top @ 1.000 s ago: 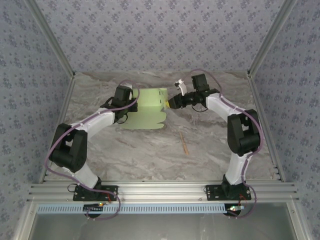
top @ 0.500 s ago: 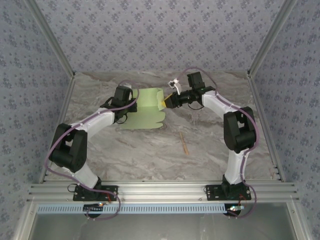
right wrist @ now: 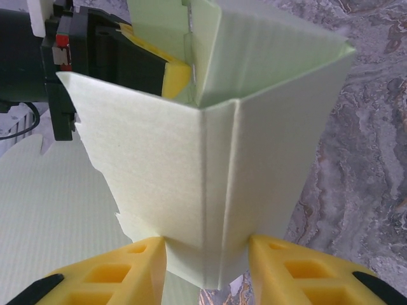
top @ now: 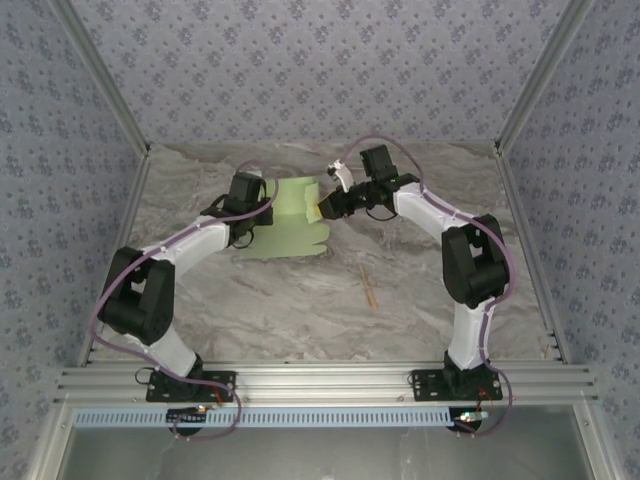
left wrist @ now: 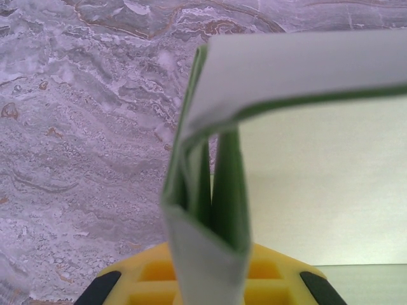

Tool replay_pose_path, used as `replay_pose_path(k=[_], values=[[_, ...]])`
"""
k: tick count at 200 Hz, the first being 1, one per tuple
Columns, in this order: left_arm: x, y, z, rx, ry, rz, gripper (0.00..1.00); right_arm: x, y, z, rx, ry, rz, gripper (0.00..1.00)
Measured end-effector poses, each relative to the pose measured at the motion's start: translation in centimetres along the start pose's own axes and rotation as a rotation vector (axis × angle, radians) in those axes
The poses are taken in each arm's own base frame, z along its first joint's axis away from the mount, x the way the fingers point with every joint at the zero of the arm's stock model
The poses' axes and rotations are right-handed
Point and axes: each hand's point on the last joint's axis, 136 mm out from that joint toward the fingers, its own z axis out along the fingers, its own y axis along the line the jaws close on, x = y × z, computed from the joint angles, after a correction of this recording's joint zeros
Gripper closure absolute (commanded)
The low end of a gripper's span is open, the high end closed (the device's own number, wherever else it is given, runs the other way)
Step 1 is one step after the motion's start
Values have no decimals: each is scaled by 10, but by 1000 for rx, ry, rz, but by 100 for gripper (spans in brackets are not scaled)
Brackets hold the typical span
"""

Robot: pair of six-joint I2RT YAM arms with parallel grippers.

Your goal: Fold the paper box

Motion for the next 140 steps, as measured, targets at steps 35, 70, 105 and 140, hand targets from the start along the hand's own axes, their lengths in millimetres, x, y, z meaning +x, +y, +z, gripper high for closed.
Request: replay_pose_path(k=[35, 70, 105, 140], values=[[0, 1, 0, -7, 0, 1, 100, -5, -4, 4, 67, 7, -12, 58], [1, -1, 0, -9, -2, 5, 100, -8, -15, 9, 192, 21, 5, 54], [2, -6, -1, 3, -1, 12, 100, -12, -24, 6, 272, 21, 13, 55], [0, -9, -2, 10, -8, 14, 100, -16, -29, 4, 303, 16, 5, 60]])
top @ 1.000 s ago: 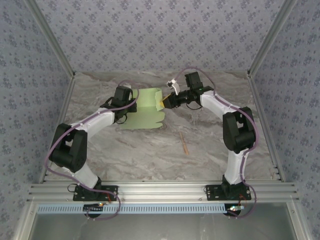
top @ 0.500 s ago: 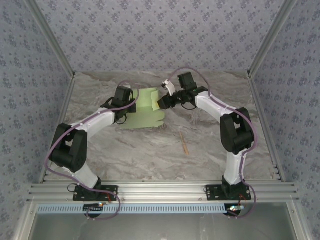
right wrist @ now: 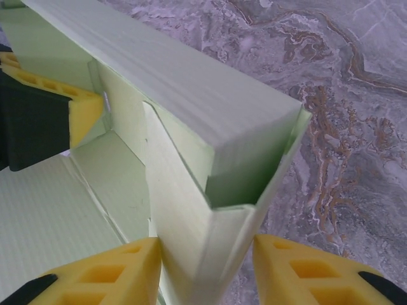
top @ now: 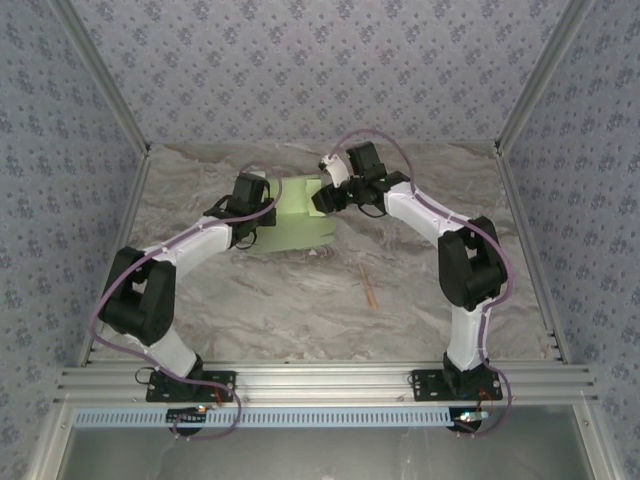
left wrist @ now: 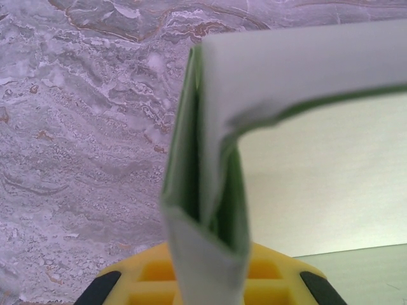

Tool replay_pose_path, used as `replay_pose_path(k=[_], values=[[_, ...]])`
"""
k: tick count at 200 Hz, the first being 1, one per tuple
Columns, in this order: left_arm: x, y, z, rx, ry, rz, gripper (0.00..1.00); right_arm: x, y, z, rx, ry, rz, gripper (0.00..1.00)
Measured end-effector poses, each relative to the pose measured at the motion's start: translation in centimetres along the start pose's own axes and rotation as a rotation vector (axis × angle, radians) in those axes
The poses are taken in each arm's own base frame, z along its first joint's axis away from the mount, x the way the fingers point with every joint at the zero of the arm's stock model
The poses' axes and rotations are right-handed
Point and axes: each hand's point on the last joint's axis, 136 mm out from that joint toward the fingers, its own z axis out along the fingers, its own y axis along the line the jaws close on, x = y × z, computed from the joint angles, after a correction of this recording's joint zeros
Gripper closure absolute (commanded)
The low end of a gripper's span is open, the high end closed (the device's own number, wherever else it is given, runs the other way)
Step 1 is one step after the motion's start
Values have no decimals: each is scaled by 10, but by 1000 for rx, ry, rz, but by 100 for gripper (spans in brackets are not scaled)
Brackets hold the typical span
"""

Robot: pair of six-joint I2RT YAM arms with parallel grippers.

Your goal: Fold the paper box

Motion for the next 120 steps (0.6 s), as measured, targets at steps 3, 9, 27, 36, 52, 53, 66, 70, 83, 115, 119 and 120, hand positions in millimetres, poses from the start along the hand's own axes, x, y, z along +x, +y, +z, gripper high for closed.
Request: replay_pose_path(k=[3, 9, 27, 36, 52, 53, 66, 70, 83, 115, 119, 120], values=[[0, 0, 0, 0, 0, 0, 100, 0, 0, 0, 2, 1, 1, 61], [-1, 0, -1, 1, -2, 0, 100, 0, -2, 1, 7, 3, 1, 61], [-2, 0, -2, 2, -6, -1, 100, 0, -5, 4, 30, 9, 0, 64], [-2, 0, -2, 2, -7, -1, 100, 1, -6, 5, 49, 14, 0, 66], [-2, -1, -3, 2, -8, -1, 100, 1, -8, 7, 93, 23, 13, 68], [-2, -1, -3, 2, -8, -1, 100, 1, -8, 7, 96, 23, 12, 68], [-2, -1, -3, 3, -8, -1, 100, 0, -9, 8, 151, 30, 28, 68], [-3, -1, -3, 4, -9, 0, 100, 0, -10, 8, 171, 32, 32, 69], [-3, -2, -4, 3, -13, 1, 100, -2, -11, 8, 227, 37, 44, 72], [-7, -3, -8, 3, -26, 1, 100, -4, -17, 11, 382, 48, 76, 78], [-7, -3, -8, 3, -26, 1, 100, -4, -17, 11, 399, 48, 82, 78], [-7, -3, -8, 3, -26, 1, 100, -4, -18, 12, 406, 49, 81, 79]])
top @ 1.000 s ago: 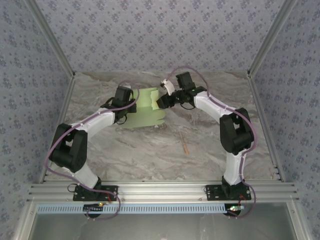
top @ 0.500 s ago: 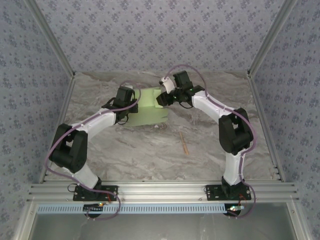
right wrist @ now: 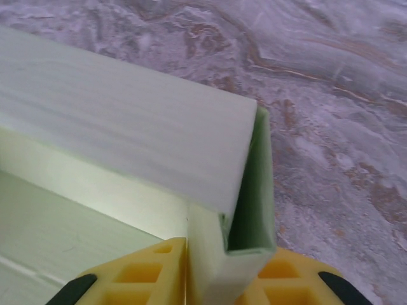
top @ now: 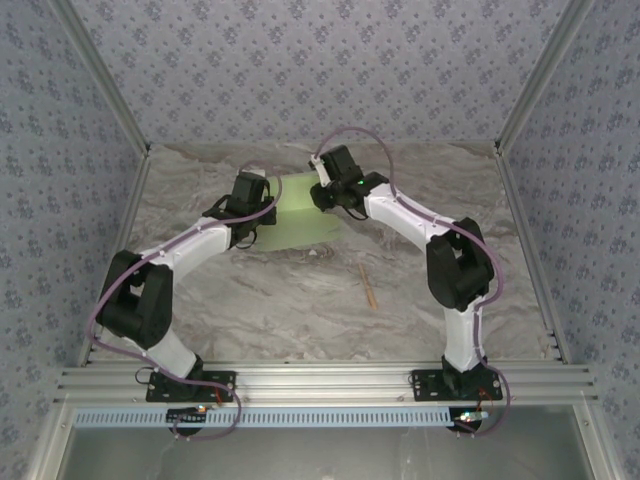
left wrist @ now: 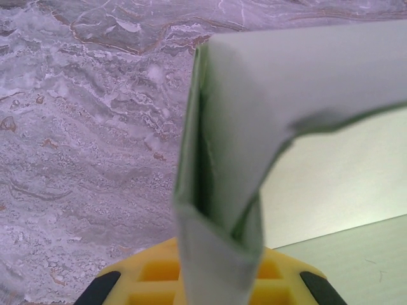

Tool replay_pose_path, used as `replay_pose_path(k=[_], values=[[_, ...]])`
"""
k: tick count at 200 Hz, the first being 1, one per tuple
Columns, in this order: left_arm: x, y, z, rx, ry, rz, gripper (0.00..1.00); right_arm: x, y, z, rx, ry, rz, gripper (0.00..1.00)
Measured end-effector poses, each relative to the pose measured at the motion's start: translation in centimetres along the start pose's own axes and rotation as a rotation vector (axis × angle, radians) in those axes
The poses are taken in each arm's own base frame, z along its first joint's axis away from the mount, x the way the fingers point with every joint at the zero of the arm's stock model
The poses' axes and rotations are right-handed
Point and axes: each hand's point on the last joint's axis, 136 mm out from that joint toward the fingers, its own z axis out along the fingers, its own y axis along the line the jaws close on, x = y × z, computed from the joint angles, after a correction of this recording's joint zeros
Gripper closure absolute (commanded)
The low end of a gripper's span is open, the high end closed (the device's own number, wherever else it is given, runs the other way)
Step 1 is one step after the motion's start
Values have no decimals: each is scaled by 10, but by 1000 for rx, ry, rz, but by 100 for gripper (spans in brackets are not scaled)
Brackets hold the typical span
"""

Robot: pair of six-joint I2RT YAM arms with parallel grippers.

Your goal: Fold the paper box

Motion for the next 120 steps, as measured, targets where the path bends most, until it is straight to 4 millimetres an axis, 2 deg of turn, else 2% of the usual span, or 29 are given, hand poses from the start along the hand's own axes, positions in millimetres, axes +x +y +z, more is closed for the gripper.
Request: replay_pose_path(k=[33, 120], values=[[-1, 0, 0, -4, -4, 0, 100, -3, -4, 2, 136, -6, 11, 82], [-7, -13, -10, 34, -51, -13, 100, -9, -21, -15, 374, -42, -5, 84]])
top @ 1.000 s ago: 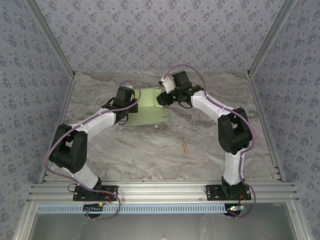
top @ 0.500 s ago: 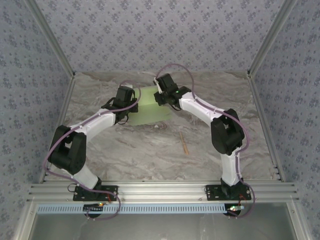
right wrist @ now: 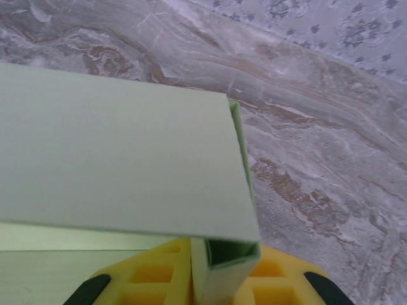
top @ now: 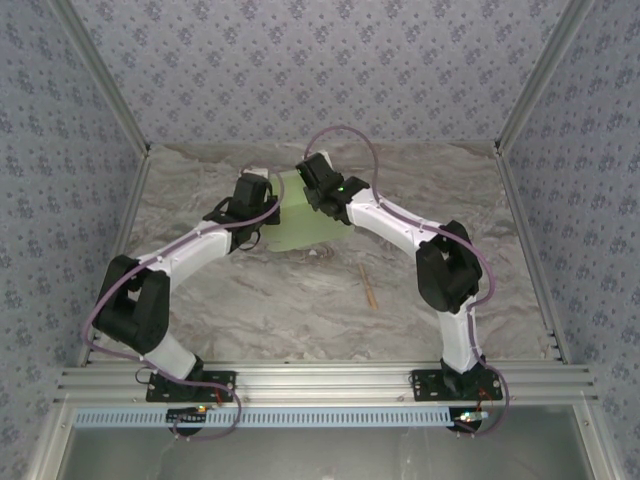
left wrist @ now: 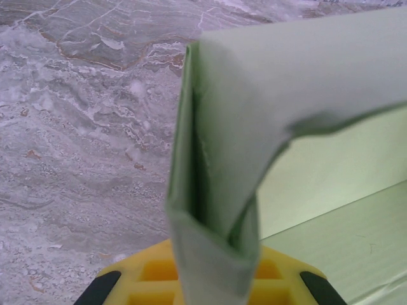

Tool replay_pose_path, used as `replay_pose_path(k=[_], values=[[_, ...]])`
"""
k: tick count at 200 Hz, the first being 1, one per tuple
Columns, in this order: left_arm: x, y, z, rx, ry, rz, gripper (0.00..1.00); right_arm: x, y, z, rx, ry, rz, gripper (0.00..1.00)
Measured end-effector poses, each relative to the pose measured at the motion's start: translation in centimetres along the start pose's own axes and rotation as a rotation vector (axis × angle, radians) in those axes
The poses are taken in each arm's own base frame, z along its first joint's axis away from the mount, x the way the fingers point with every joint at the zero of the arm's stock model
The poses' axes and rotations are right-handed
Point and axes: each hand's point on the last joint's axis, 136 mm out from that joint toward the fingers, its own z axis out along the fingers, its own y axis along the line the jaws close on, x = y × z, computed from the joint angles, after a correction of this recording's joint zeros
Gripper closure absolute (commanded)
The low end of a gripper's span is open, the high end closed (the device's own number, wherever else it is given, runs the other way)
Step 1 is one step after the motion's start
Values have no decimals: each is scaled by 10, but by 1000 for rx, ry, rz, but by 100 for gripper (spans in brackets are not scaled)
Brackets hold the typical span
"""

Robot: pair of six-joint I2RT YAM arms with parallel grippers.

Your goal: Fold the paper box

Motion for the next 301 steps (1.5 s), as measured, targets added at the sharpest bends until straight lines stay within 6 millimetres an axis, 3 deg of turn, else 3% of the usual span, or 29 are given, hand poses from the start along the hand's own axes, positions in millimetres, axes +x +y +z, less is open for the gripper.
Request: replay_pose_path(k=[39, 106, 161, 203, 247, 274, 301], values=[[-2, -4, -1, 9, -11, 1, 100, -1, -6, -2, 47, -9, -5, 82], [2, -1, -1, -2, 4, 24, 100, 12, -5, 0, -94, 42, 12, 62], [6, 4, 4, -31, 15, 39, 100, 19, -1, -20, -254, 65, 60, 44], [21, 10, 13, -59, 62, 59, 100, 18, 10, -35, -356, 67, 84, 37], [24, 18, 15, -63, 96, 86, 100, 21, 22, -55, -474, 74, 85, 33], [34, 24, 15, -21, 176, 131, 100, 22, 3, -82, -526, 51, 118, 33], [55, 24, 8, 47, 296, 208, 100, 30, -43, -92, -502, 28, 211, 33]])
